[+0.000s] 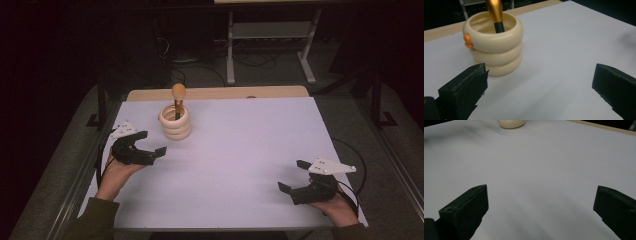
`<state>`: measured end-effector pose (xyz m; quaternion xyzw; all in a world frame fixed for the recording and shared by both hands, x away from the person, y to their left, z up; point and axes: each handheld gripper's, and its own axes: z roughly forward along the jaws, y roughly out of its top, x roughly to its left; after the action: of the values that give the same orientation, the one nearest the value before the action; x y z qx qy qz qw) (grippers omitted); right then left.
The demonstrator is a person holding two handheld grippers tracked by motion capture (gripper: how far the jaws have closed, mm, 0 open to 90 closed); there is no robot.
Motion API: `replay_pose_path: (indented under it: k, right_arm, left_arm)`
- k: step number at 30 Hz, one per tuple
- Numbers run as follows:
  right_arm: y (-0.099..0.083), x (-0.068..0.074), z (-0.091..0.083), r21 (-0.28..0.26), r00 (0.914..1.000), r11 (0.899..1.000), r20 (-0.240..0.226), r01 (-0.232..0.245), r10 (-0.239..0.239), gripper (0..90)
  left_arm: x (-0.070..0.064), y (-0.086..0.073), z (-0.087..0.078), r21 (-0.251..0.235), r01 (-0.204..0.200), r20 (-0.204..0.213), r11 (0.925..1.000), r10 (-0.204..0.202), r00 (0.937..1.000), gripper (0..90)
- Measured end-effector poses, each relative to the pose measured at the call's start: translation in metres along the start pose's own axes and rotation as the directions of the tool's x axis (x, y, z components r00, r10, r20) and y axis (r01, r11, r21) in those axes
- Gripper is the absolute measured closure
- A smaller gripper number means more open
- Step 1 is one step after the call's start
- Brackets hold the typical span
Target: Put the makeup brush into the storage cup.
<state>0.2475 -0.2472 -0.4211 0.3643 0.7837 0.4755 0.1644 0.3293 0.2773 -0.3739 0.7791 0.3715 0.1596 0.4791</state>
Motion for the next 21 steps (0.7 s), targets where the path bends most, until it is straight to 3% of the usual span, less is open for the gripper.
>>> replay_pose_path:
  k: [16,21]
  right_arm:
    - [0.002,0.002,-0.001,-0.009,0.9999,1.000,0.004,0.011,-0.011,0.0]
    - [0.003,0.002,-0.001,-0.009,0.9999,1.000,0.003,0.015,-0.015,0.0]
  left_arm:
    - [-0.025,-0.041,-0.030,-0.025,0.001,0.069,0.9997,0.001,0.9977,0.0]
    - [-0.029,-0.051,-0.038,-0.028,0.001,0.064,0.9996,0.000,0.9979,0.0]
